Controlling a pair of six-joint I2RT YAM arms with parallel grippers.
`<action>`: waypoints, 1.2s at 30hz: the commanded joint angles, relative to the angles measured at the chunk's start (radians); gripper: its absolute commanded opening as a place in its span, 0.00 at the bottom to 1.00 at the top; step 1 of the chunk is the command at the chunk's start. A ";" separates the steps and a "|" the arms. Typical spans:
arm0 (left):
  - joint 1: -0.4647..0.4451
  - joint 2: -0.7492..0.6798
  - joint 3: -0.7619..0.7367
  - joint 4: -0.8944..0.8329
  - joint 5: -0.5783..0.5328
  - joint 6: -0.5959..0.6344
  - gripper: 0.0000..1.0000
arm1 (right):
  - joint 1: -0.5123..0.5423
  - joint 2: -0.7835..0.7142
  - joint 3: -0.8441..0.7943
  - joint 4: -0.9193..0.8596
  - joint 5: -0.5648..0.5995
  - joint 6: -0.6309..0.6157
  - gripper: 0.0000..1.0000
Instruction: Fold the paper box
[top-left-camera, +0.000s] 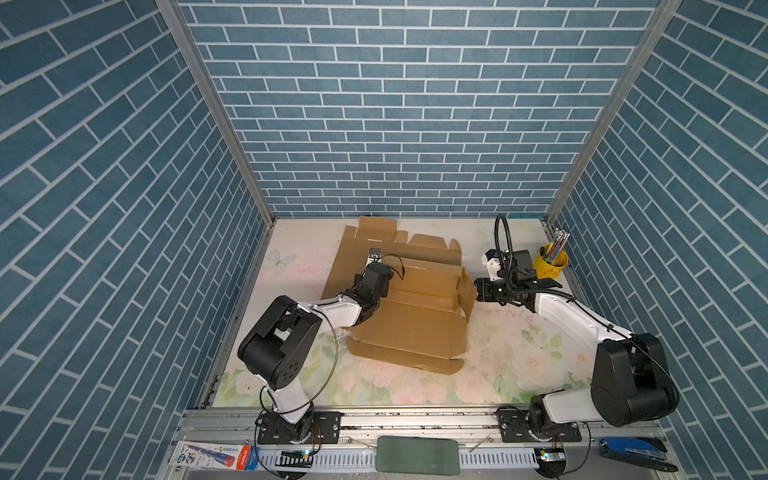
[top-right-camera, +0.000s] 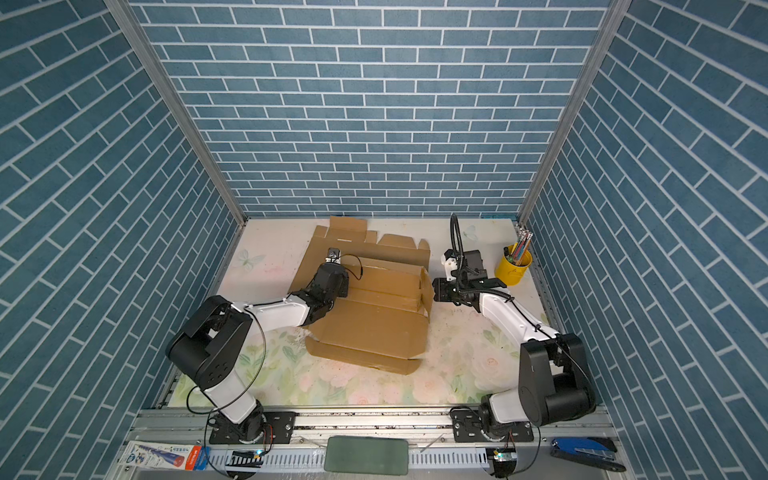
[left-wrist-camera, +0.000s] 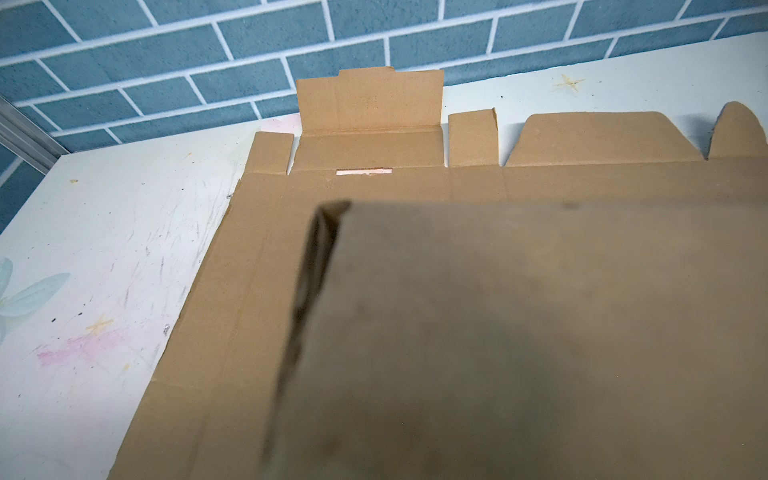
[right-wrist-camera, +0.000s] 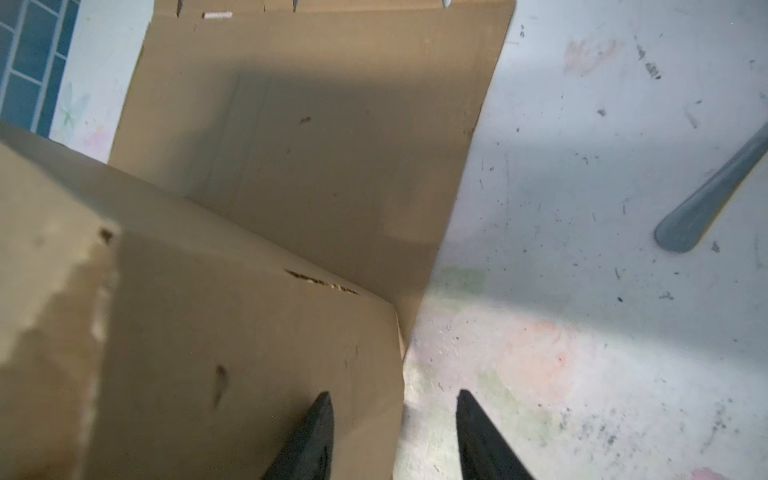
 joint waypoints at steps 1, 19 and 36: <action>0.005 0.000 -0.035 -0.091 0.002 0.001 0.00 | 0.003 -0.037 -0.036 -0.074 -0.037 -0.109 0.51; 0.004 -0.012 -0.017 -0.130 0.019 0.002 0.00 | 0.090 -0.024 -0.002 -0.044 -0.115 -0.128 0.67; 0.018 0.000 0.033 -0.244 0.034 -0.082 0.00 | 0.111 0.018 -0.007 0.072 -0.010 0.009 0.64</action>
